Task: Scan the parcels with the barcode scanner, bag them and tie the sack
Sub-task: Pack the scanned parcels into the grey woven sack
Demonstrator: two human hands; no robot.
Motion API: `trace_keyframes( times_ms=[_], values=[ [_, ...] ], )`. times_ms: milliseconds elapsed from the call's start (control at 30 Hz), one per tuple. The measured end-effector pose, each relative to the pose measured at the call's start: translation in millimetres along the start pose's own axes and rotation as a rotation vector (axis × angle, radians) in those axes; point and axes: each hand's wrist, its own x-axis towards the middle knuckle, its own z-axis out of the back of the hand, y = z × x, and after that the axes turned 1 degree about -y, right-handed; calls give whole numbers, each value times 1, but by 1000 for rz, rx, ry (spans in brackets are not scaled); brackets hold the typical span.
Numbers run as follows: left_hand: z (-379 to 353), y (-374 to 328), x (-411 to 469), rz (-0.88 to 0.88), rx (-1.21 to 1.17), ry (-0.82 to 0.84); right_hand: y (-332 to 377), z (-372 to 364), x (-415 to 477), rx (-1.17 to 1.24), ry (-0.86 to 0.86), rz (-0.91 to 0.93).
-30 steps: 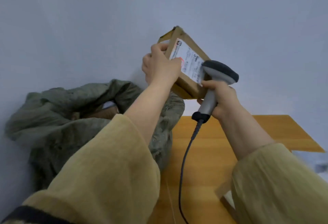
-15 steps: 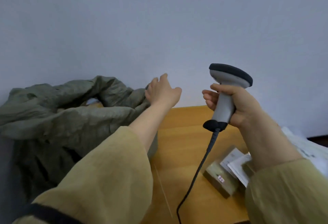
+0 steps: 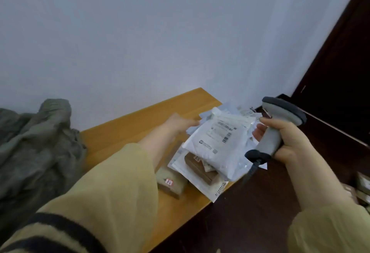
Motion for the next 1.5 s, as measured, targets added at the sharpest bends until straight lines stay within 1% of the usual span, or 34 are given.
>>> trace_keyframes(
  times_ms=[100, 200, 300, 633, 700, 767, 933, 1100, 1267, 1333, 1500],
  values=[
    [-25, -2, 18, 42, 171, 70, -9, 28, 26, -57, -79, -31],
    [-43, -2, 44, 60, 312, 111, -29, 42, 44, -6, -57, -72],
    [-54, 1, 81, 76, 326, 130, -44, 45, 55, -19, -8, -96],
    [-58, -3, 80, 129, 60, 147, -50, 38, 69, -279, 14, -20],
    [-54, -2, 79, 139, -22, 147, -50, 38, 69, -291, 8, -3],
    [-49, -2, 73, 136, -115, 191, -51, 37, 67, -285, 2, 28],
    [-36, -10, 56, 64, -238, 233, -43, 30, 51, -228, -4, 122],
    [-3, -25, 34, -14, -315, 259, -24, 15, 15, -239, 59, 233],
    [54, -24, 2, -69, -345, 203, -8, -27, -32, -239, 184, 301],
    [85, -18, -15, -85, -362, 156, -6, -53, -51, -240, 261, 326],
    [174, 10, -68, -124, -424, -57, -15, -133, -90, -229, 484, 351]
  ],
)
